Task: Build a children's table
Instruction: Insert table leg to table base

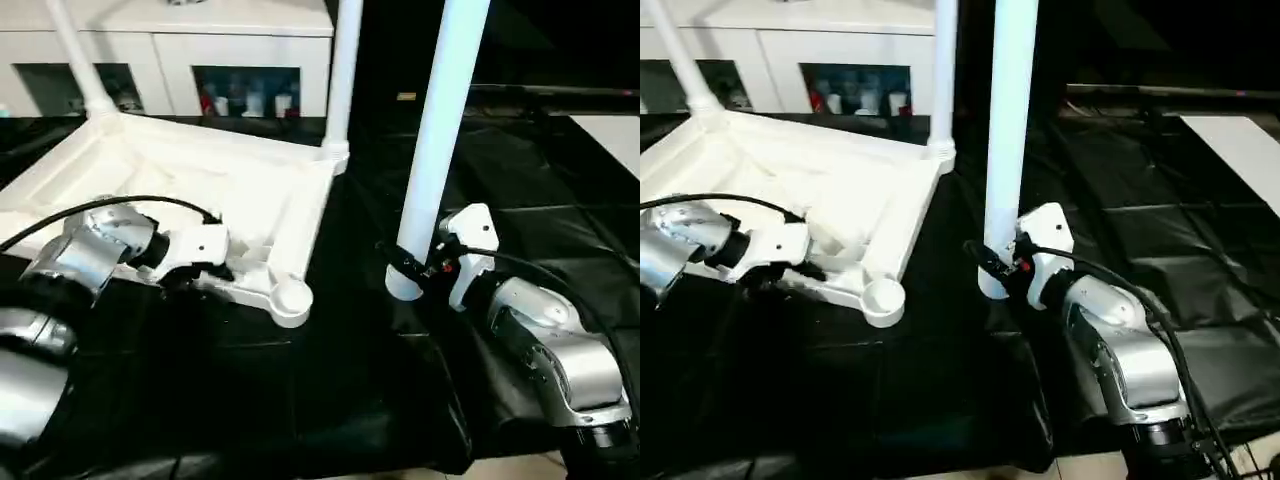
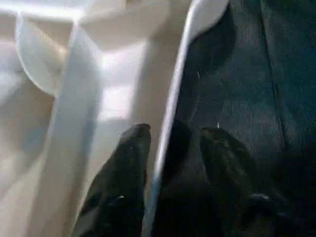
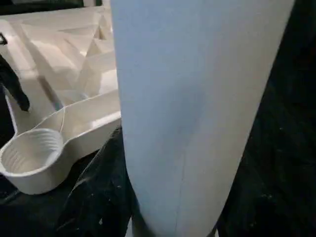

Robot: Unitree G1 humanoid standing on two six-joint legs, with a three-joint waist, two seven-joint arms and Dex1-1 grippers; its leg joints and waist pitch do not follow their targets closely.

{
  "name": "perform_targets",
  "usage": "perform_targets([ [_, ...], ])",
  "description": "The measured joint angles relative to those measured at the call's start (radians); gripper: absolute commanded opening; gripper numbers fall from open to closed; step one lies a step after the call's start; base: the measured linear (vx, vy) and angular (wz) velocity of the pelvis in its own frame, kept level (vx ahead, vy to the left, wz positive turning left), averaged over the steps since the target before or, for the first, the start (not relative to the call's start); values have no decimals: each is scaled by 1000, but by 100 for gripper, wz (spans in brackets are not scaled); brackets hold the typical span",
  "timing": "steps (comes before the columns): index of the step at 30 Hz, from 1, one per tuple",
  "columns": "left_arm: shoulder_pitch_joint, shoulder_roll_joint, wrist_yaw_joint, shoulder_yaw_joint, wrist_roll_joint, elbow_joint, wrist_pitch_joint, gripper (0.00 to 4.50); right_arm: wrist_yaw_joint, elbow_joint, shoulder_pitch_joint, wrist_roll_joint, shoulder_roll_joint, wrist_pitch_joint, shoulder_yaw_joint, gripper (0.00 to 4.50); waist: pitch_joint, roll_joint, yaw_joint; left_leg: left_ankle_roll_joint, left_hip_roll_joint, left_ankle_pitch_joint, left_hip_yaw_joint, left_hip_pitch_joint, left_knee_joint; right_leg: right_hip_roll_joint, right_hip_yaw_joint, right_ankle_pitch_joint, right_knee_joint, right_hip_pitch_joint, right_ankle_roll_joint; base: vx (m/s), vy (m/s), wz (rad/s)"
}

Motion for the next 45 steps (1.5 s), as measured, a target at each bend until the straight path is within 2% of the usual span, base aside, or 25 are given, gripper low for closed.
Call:
perform_targets([
  [7,-44,-33,64,-13,47,105,-86,110,0,0,2,0,0,-1,5,186,0,0,-1,0,1,0,1,0,0,0,0,0,0,0,0,0,0,0],
  [13,-59,-51,58,-11,54,148,-108,78,0,0,2,-1,0,-1,6,186,0,0,-1,0,1,0,1,0,0,0,0,0,0,0,0,0,0,0],
  [18,-67,-51,8,-10,55,154,-58,33,0,0,1,-2,0,-2,8,186,0,0,-3,0,1,0,2,0,0,0,0,0,0,0,0,0,0,0],
  [23,-65,-72,6,-3,56,133,23,15,0,0,1,-4,-1,-5,12,186,-2,3,-3,0,2,0,4,1,0,0,0,0,-1,0,0,0,0,0],
  [26,-34,-111,55,46,26,91,112,6,0,0,1,-5,0,-7,15,186,-3,6,-3,0,2,0,5,2,0,-1,0,0,0,0,0,0,0,0],
  [28,9,-155,106,94,-23,27,204,1,-1,0,1,-5,0,-7,16,186,-4,6,-3,0,2,0,6,2,1,-1,0,0,0,0,-1,0,0,0],
  [31,68,-200,182,128,-67,-61,265,1,-1,0,1,-14,2,-7,26,186,-4,6,-7,0,3,0,6,3,1,-2,0,1,-1,0,-1,0,0,0],
  [34,141,-212,249,149,-86,-144,217,1,-3,0,1,-20,2,-7,26,186,-3,5,-5,0,5,0,6,3,0,-1,-1,1,-1,0,-1,0,0,0],
  [39,234,-201,279,151,-64,-284,164,1,-3,0,0,-21,-1,-6,26,186,-4,6,-2,0,6,0,7,3,-2,0,-2,1,-1,-1,-1,0,0,0],
  [45,315,-184,295,142,-43,-434,193,1,-3,0,-8,-9,6,16,24,186,-3,6,-2,0,6,0,8,3,-3,-1,-1,0,-4,-1,-1,0,0,0],
])
